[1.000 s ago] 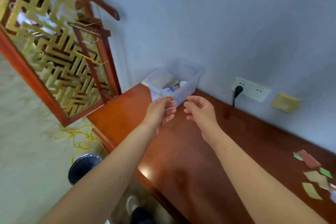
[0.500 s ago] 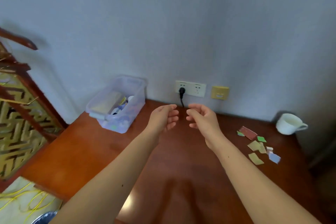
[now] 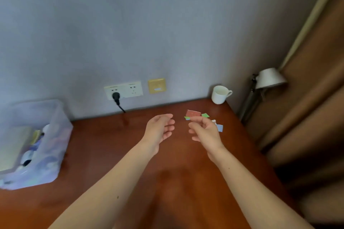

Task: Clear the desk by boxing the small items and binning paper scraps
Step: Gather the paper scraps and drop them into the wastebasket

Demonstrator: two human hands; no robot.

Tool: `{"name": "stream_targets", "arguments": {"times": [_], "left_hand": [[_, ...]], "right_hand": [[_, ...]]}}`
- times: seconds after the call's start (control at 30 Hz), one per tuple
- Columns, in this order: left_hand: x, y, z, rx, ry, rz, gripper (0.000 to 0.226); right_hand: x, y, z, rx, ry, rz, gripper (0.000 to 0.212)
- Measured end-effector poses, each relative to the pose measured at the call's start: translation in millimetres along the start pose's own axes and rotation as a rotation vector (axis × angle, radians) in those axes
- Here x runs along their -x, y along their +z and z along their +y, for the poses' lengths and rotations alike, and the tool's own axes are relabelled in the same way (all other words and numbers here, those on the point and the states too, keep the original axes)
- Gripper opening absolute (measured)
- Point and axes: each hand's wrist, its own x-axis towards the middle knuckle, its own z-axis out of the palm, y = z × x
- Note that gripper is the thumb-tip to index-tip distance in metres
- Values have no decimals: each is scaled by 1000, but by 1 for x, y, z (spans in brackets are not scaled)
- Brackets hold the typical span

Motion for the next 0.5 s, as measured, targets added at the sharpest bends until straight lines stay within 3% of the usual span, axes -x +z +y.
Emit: {"name": "stream_targets", "arguments": {"times": [0.2,0.5], "left_hand": [[-25,47,-23,-47,-79,-34,15],[-81,113,-52,-103,-58,25,10]], "right_hand": [[-29,-39,19,50,74,72,18],[-118,-94,43,156,161,15,18]]}}
